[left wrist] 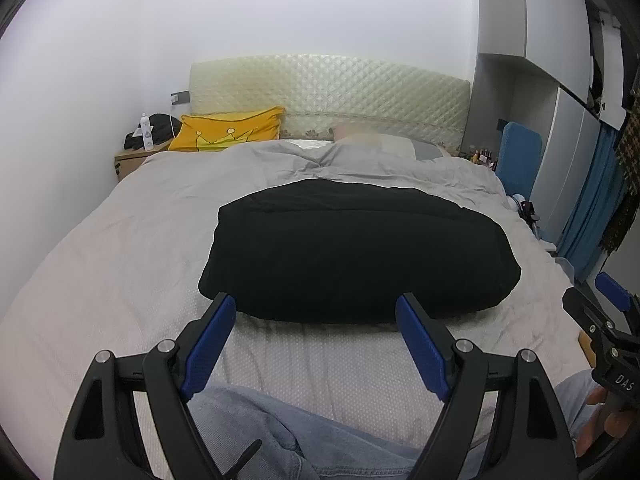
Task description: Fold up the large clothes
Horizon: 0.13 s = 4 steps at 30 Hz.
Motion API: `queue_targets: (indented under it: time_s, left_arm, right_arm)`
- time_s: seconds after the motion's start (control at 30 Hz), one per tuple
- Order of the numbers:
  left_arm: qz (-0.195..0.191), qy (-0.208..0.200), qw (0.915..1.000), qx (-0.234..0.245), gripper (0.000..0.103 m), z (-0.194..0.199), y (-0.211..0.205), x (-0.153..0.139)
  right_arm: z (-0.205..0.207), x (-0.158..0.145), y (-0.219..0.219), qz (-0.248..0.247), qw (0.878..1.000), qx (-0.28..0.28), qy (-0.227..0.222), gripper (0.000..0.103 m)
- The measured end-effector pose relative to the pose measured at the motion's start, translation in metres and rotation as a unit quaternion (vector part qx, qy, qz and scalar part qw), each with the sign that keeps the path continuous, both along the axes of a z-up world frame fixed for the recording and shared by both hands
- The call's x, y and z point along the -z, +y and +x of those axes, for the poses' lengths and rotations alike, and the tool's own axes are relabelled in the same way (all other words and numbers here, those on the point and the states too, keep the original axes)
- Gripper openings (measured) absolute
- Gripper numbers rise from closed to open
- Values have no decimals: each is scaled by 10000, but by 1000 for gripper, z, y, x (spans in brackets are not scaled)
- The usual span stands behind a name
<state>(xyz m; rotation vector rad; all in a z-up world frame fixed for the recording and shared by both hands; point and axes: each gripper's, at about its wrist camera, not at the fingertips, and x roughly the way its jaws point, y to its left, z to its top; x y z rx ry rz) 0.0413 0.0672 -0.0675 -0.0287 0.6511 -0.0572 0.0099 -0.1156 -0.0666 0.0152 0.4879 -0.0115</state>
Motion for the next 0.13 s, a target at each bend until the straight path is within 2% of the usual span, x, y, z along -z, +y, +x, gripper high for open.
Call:
queue_targets:
  time_s: [0.13]
  left_arm:
    - [9, 5, 10000, 15, 83, 0, -1, 0]
  right_arm:
    - [-2, -2, -1, 3, 10000, 17, -16, 103]
